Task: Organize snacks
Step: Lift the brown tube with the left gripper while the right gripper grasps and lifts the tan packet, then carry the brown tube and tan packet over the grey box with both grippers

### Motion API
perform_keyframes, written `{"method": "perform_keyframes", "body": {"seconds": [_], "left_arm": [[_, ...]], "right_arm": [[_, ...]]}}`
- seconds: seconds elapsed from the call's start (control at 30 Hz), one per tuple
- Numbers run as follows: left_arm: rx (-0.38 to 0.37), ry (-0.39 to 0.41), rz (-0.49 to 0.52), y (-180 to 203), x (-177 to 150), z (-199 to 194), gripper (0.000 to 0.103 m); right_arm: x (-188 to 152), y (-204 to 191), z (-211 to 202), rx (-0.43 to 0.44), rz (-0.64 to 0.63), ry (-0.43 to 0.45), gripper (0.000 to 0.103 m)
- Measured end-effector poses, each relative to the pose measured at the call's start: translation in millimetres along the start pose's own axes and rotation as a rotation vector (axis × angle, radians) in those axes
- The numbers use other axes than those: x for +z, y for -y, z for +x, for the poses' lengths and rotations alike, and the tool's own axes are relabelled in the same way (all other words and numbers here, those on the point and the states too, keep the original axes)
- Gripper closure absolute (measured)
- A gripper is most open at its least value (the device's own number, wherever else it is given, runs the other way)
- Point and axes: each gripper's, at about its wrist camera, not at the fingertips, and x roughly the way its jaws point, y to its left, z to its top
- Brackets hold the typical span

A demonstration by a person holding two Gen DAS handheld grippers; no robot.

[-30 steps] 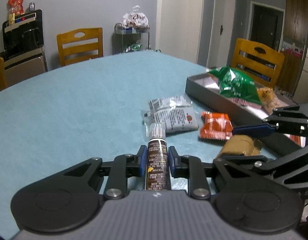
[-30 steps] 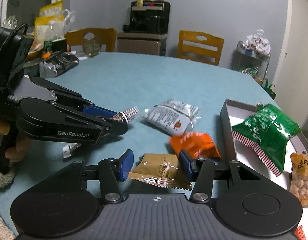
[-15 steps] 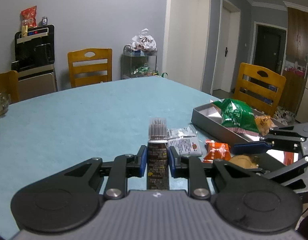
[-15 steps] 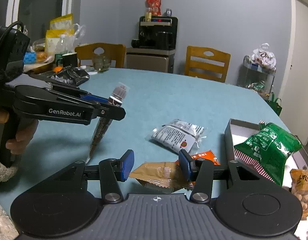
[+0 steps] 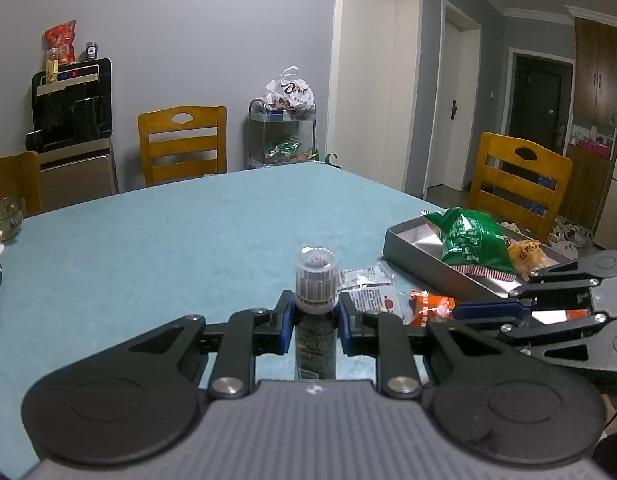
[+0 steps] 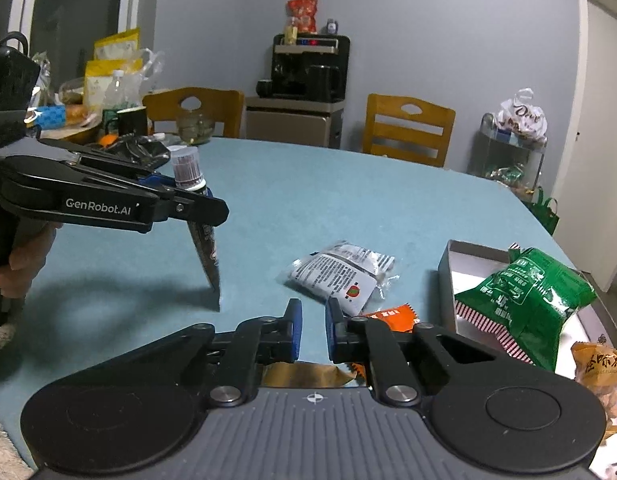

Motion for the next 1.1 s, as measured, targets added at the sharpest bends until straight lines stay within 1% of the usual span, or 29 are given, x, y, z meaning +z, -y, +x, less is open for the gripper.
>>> {"method": "perform_keyframes", "body": {"seconds": [0.03, 0.07, 0.1, 0.17, 0.23, 0.37, 0.63, 0.7, 0.77, 0.9, 1.1], "left_arm": [[0.0, 0.001, 0.001, -0.1, -0.2, 0.1, 0.084], [-0.001, 0.003, 0.002, -0.1, -0.6, -1.1, 0.084], [-0.003, 0.002, 0.004, -0.5, -0.6, -1.2, 0.084], [-0.007, 0.004, 0.01, -0.5, -1.6, -3.4, 0.084], [-0.01, 0.007, 0.013, -0.6, -2.1, -5.1, 0.084], [-0.012, 0.013, 0.015, -0.8, -1.6, -8.2, 0.084], [-0.015, 0.016, 0.028, 1.3, 1.1, -11.7, 0.084], [-0.016, 0.013, 0.03, 2.4, 1.3, -11.8, 0.084], [-0.019, 0.013, 0.033, 2.9, 1.4, -12.8, 0.084], [-0.018, 0.013, 0.038, 3.5, 2.0, -13.2, 0.084], [-0.013, 0.022, 0.044, 3.7, 5.4, -16.6, 0.084]], "right_arm": [[0.0, 0.9, -0.5, 0.004, 0.006, -0.001, 0.084], [0.1, 2.2, -0.5, 0.013, 0.013, -0.007, 0.075], [-0.2, 2.7, -0.5, 0.021, 0.018, -0.015, 0.059], [-1.1, 4.4, -1.8, 0.031, 0.027, -0.021, 0.043], [-2.4, 4.2, -3.1, 0.035, 0.025, -0.031, 0.043], [-6.9, 2.4, -1.6, 0.026, -0.005, -0.076, 0.042], [-18.2, -4.6, 3.4, 0.044, -0.054, -0.133, 0.043], [-19.4, -6.8, 6.5, 0.045, -0.065, -0.148, 0.046], [-22.1, -9.1, 9.9, 0.044, -0.073, -0.165, 0.054], [-23.8, -8.6, 9.6, 0.042, -0.074, -0.158, 0.062], [-17.1, -1.7, -0.1, 0.026, -0.048, -0.093, 0.063]]}}
